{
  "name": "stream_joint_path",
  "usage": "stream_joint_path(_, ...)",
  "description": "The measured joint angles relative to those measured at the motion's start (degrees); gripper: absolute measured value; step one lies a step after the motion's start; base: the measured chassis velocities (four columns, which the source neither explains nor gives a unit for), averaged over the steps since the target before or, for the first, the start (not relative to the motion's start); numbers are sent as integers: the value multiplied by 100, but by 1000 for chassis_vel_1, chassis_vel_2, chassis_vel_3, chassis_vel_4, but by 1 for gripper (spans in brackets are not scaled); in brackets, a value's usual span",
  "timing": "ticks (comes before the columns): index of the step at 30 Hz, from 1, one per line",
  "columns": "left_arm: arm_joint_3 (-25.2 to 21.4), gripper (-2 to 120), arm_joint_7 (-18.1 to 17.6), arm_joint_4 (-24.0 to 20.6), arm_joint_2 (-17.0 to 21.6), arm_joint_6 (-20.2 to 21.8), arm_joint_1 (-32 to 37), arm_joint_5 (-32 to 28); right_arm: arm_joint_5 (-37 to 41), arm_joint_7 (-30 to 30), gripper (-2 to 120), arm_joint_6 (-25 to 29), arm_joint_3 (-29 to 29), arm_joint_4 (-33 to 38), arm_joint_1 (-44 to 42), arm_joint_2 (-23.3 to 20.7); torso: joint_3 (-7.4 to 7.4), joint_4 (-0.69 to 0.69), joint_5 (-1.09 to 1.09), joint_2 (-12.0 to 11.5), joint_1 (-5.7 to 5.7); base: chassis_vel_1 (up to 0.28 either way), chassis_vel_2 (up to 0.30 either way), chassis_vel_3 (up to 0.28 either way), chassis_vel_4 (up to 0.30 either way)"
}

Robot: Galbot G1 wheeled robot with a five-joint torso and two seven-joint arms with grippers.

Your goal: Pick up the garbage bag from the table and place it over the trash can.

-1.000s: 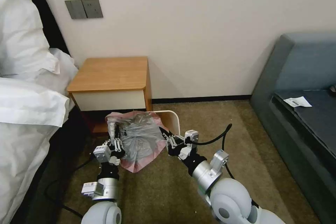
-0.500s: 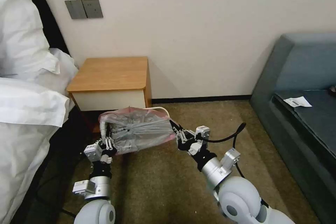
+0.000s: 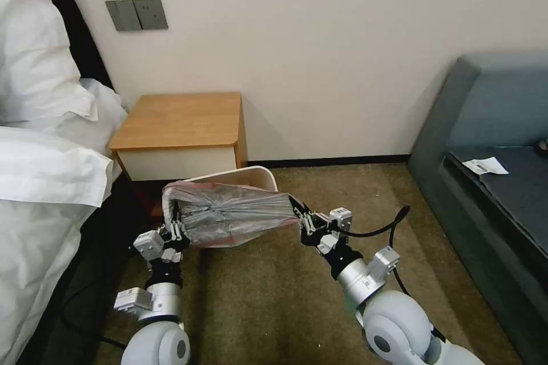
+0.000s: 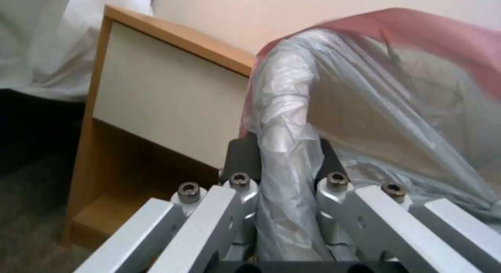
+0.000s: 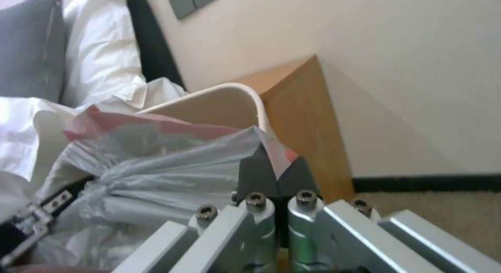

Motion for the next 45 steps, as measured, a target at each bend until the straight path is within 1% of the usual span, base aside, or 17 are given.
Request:
stream_joint_path(2,1,10,-31,-26,0,35,-1,-17,-165,-119,1,103,32,-43,-35,-1,0,0,0,0,0,0,0,0,0)
stream_joint_path(4,-50,10,-77,-32,0,76,-15,-22,-490,-307,11,328,150,-91,-123,-5,0,0,0,0,0,0,0,0,0)
stream_joint_path(5,-50,10,-77,-32,0,76,-15,-22,-490,-307,11,328,150,-91,-123,-5,0,0,0,0,0,0,0,0,0)
stream_joint_path(7,-164,10,-110,-14,0,127,-44,-9,-747,-434,22,534,297,-62,-293,-38,0,0,0,0,0,0,0,0,0)
stream_joint_path(11,-249,10,-131,32,0,157,-67,27,-1042,-516,32,770,414,-50,-425,-76,0,0,-1,0,0,0,0,0,0)
stream_joint_path(13,-329,10,-138,90,0,171,-81,216,-1420,-645,44,1026,554,-22,-530,-105,0,-1,-1,0,0,0,0,0,0)
stream_joint_path(14,-329,10,-138,90,0,171,-81,216,-1420,-645,44,1026,554,-22,-530,-105,0,-1,-1,0,0,0,0,0,0)
stream_joint_path(16,-337,10,-114,104,0,174,-55,394,-1622,-735,54,1167,650,71,-475,-96,0,-1,-1,0,0,0,0,0,0)
stream_joint_path(19,-337,10,-104,108,0,171,-48,425,-1641,-749,55,1178,660,93,-445,-94,0,-1,0,0,0,0,0,0,0)
stream_joint_path(20,-306,10,59,155,0,37,32,759,-1580,-863,68,1155,641,196,-100,-159,0,0,0,0,0,0,0,0,0)
stream_joint_path(22,-277,10,169,164,0,-75,75,901,-1367,-998,76,1024,487,193,234,-357,0,0,0,0,0,0,0,0,0)
stream_joint_path(23,-277,10,169,164,0,-75,75,901,-1367,-998,76,1024,487,193,234,-357,0,0,0,0,0,0,0,0,0)
stream_joint_path(27,-283,10,346,186,0,-310,107,1079,-1321,-1532,93,581,-64,-182,1241,-750,0,0,-1,0,0,0,0,0,0)
stream_joint_path(28,-283,10,346,186,0,-310,107,1079,-1321,-1532,93,581,-64,-182,1241,-750,0,0,-1,0,0,0,0,0,0)
stream_joint_path(30,-277,10,415,191,0,-444,118,1120,-1481,-1561,99,451,-473,-460,1774,-788,0,1,1,0,0,0,0,0,0)
stream_joint_path(38,-268,10,743,278,0,-834,124,1208,-1520,-1784,100,202,-1610,-1100,3189,-723,0,0,-1,0,0,0,0,0,0)
stream_joint_path(45,-262,10,831,361,0,-950,112,1298,-1474,-1731,97,130,-2053,-1294,3630,-672,0,0,-1,0,0,0,0,0,0)
